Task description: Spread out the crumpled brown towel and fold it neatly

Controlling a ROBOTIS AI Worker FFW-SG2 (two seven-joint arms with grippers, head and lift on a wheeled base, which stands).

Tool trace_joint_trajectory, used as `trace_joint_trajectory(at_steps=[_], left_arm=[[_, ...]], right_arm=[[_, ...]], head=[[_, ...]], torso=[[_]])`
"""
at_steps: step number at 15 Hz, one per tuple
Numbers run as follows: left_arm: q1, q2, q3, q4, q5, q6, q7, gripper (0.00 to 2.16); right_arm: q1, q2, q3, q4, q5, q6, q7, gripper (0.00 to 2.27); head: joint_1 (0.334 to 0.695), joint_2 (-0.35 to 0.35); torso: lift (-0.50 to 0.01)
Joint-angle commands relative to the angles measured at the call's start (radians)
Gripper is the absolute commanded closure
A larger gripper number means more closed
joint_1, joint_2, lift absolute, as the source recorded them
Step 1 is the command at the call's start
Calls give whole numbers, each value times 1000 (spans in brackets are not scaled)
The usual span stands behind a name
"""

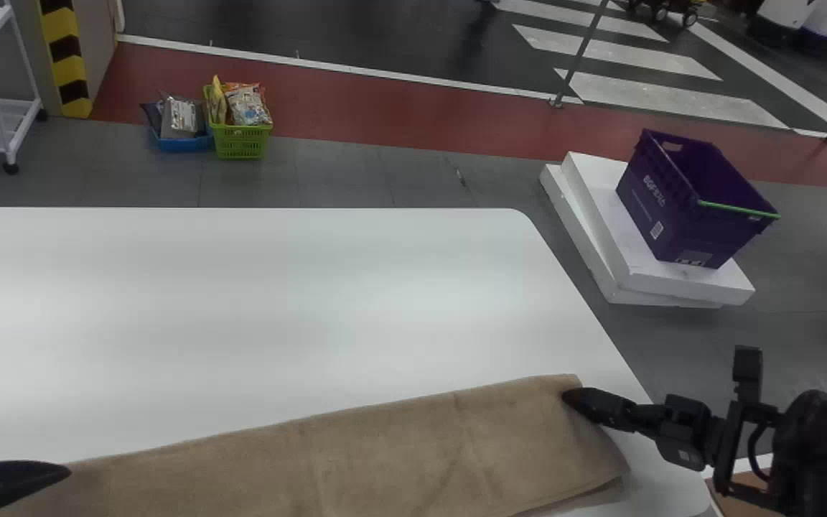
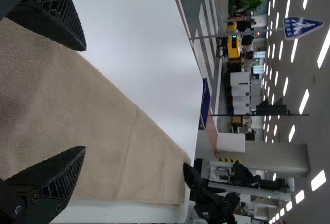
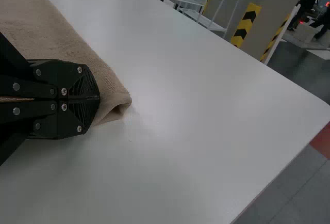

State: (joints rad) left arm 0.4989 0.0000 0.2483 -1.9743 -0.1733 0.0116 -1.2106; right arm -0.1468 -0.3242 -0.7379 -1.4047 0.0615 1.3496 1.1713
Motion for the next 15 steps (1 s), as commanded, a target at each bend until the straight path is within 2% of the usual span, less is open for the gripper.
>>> trace_joint_trajectory(at_steps=[1, 3, 4, 6, 7, 8, 12, 15], left_arm=[[-2, -3, 16, -1, 6, 0, -9, 144], [-2, -3, 37, -9, 6, 0, -20, 144], [0, -3, 43, -15, 8, 12, -30, 147], [1, -3, 68, -17, 21, 15, -38, 161], [0, -3, 85, -17, 35, 15, -40, 161], [-2, -3, 106, -17, 54, 15, -44, 161], [10, -3, 213, -23, 80, 55, -53, 157], [38, -3, 247, -44, 81, 150, -60, 154]], right_arm=[[-40, -4, 0, 43, 18, -40, -102, 1855], [-53, -7, 0, 56, 9, -53, -113, 1841], [-46, -4, -14, 56, -20, -62, -111, 1592], [-25, 2, -52, 46, -109, -105, -110, 505], [-8, 4, -70, 32, -154, -126, -108, 232], [12, 19, -97, 9, -192, -145, -105, 93], [148, 96, -184, -174, -350, -191, -91, 19], [237, 154, -238, -290, -370, -264, -90, 43]], head=[[695, -350], [695, -350], [695, -350], [695, -350], [695, -350], [695, -350], [695, -350], [695, -350]], torso=[[-128], [-128], [-128], [-128], [-128], [-128], [-128], [-128]])
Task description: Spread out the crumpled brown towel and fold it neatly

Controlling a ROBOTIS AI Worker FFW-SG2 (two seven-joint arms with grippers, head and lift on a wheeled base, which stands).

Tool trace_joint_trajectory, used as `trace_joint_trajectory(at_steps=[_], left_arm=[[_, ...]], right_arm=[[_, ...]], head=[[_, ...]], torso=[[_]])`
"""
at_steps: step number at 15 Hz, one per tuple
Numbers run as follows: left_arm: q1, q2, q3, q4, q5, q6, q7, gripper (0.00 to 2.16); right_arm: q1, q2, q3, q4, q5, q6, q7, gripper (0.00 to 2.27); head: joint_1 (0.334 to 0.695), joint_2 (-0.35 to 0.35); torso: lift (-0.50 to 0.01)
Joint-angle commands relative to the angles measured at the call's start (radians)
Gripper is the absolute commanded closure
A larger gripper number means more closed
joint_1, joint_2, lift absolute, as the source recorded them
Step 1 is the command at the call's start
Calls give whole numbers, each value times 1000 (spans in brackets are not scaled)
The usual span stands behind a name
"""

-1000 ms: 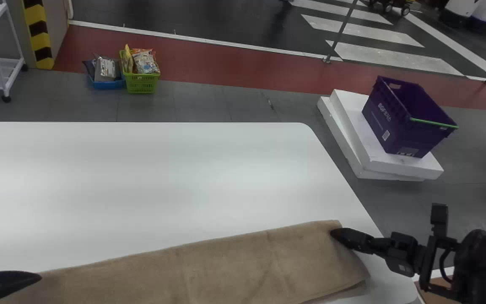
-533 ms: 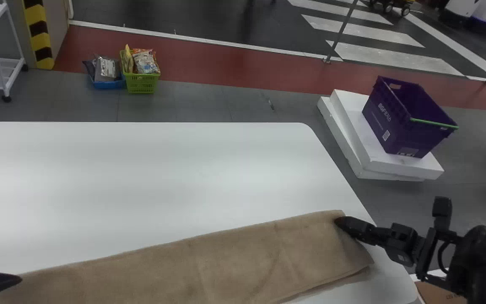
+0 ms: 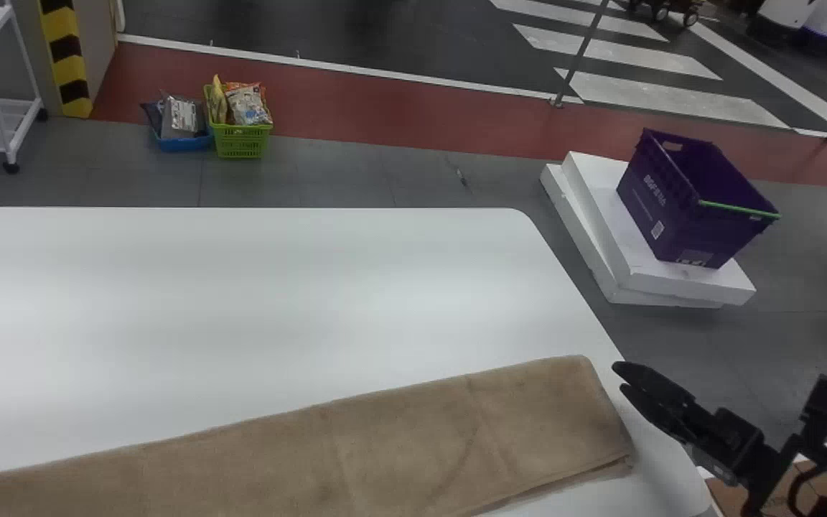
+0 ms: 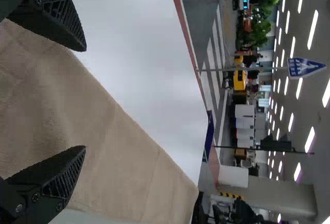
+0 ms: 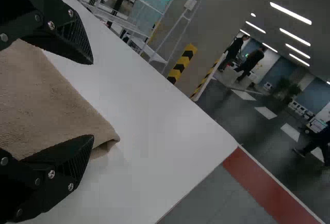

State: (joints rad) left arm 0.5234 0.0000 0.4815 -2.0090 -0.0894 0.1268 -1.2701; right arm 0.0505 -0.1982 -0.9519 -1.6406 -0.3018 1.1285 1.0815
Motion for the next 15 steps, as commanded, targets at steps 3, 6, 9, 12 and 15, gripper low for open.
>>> trace_joint_trajectory(at_steps=[3, 6, 9, 12, 15], left_arm=[[24, -3, 15, -7, -29, 75, 12, 208], [50, -3, 45, -8, -35, 84, 8, 211], [83, -3, 83, -17, -33, 100, -5, 215], [93, -3, 120, -22, -41, 130, -11, 218], [110, -3, 121, -34, -41, 155, -12, 272]], right_arm=[[83, 82, -68, -140, -8, -111, 12, 49], [103, 85, -82, -142, -28, -111, 21, 56], [111, 86, -82, -140, -28, -117, 21, 60], [112, 91, -68, -140, -27, -123, 21, 60], [112, 91, -62, -120, -25, -141, 21, 60]], head=[[695, -350], [695, -350], [695, -350], [695, -350], [695, -334]], torso=[[-128], [-128], [-128], [-128], [-128]])
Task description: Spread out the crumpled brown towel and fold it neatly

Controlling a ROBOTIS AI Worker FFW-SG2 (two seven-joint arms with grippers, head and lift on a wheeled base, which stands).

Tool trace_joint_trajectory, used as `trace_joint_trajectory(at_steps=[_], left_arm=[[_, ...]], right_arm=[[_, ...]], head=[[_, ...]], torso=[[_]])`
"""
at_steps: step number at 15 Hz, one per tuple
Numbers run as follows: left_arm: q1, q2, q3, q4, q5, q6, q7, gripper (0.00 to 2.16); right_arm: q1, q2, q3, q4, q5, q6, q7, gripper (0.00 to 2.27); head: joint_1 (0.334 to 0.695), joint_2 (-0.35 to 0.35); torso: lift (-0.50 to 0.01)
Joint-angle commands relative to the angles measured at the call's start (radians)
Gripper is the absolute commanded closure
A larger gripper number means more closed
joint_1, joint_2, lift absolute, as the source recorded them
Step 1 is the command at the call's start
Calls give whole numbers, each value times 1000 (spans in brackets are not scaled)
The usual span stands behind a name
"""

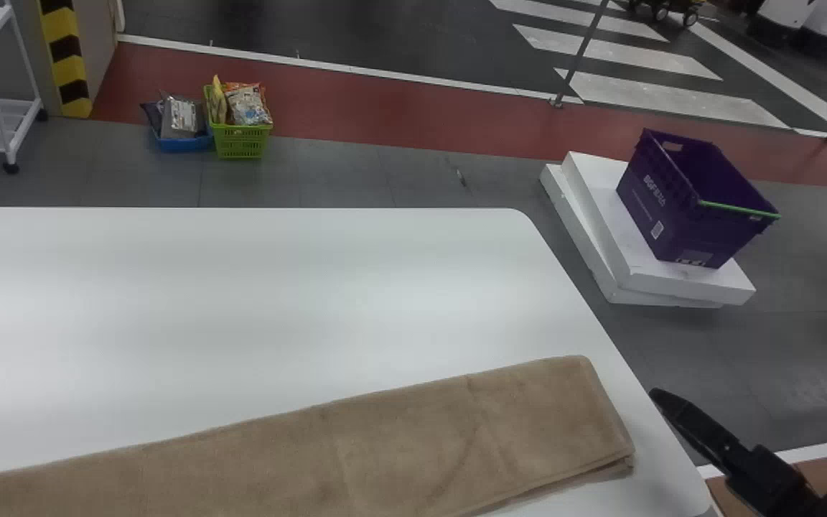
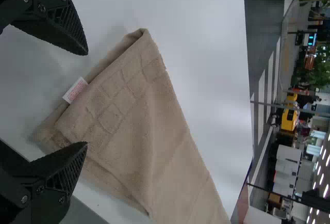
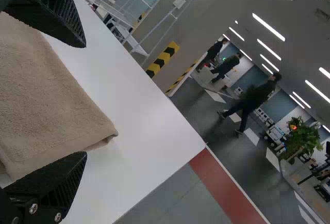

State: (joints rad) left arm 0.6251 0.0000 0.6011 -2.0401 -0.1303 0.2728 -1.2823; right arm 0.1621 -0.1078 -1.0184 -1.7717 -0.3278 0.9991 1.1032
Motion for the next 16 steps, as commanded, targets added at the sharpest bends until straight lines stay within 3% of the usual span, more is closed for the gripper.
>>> trace_joint_trajectory(at_steps=[1, 6, 16], left_arm=[[11, -3, 2, -6, 0, 9, 0, 306], [39, -3, -3, -37, 6, 6, -9, 448], [65, -3, -53, -49, -17, -22, 9, 448]], right_arm=[[-1, -1, 9, 18, 1, -24, 0, 60], [-12, -10, 21, 61, 7, -58, 0, 60], [-18, -43, 31, 140, -5, -119, 1, 60]], head=[[695, -333], [695, -336], [695, -350]], torso=[[-128], [-128], [-128]])
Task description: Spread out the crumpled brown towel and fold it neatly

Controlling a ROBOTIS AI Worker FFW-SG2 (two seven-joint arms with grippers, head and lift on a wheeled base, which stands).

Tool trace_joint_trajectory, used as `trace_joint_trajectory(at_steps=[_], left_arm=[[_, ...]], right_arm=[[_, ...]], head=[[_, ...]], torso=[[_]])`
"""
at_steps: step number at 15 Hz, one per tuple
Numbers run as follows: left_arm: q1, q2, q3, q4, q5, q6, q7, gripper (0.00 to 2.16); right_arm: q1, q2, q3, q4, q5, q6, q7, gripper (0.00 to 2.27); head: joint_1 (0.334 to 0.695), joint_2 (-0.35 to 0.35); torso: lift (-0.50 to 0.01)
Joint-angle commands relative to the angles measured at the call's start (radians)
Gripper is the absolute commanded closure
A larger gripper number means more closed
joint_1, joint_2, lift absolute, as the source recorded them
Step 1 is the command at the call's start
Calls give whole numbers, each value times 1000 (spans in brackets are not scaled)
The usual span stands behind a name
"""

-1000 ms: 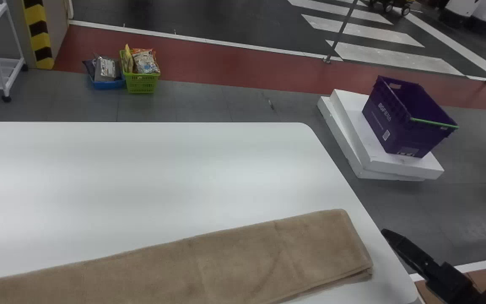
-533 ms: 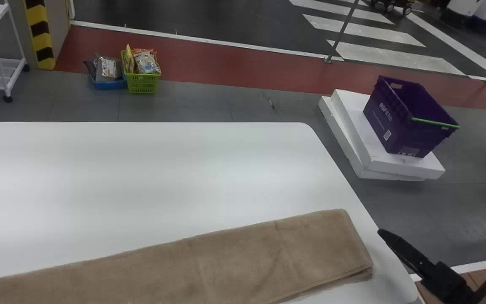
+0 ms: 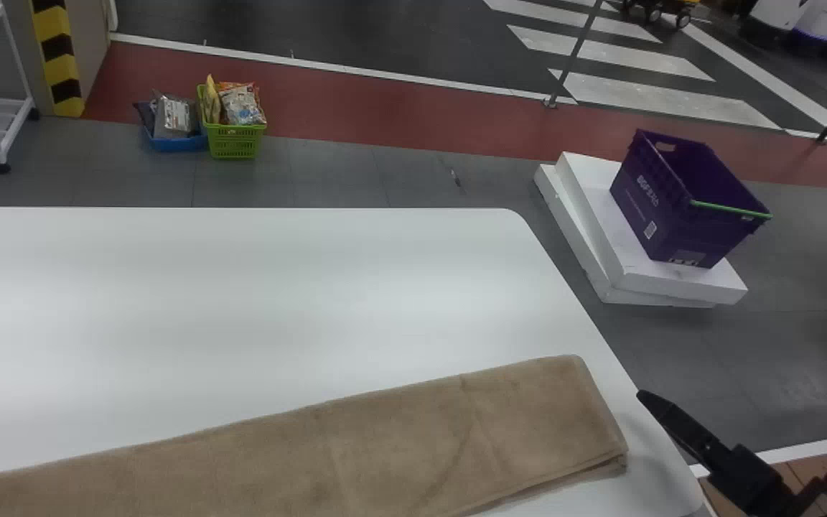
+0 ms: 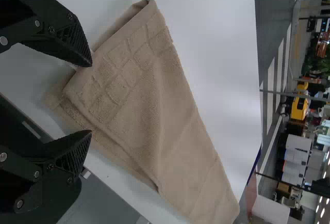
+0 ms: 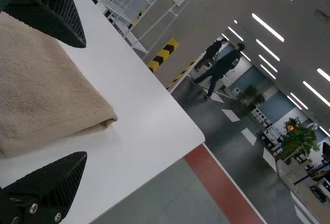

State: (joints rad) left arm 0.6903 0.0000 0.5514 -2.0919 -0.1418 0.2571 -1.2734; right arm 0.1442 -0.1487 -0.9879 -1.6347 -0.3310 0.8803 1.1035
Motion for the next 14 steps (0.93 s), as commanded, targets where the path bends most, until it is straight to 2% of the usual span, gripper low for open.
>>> trace_joint_trajectory(at_steps=[1, 3, 5, 14], left_arm=[[0, -3, -5, 4, -7, -9, 0, 448], [0, -3, -5, 3, -10, -9, 0, 451], [0, -3, -5, 4, -15, -12, 0, 640], [-8, -3, -7, 21, -19, -68, 3, 728]], right_arm=[[0, -2, 0, 4, -3, 0, 1, 60], [0, -3, 0, 9, -2, -4, 1, 60], [0, -3, 8, 13, -2, -13, -1, 60], [-2, 1, 14, 15, -3, -16, 3, 60]], head=[[695, -350], [695, -350], [695, -350], [695, -350]], torso=[[-128], [-128], [-128], [-128]])
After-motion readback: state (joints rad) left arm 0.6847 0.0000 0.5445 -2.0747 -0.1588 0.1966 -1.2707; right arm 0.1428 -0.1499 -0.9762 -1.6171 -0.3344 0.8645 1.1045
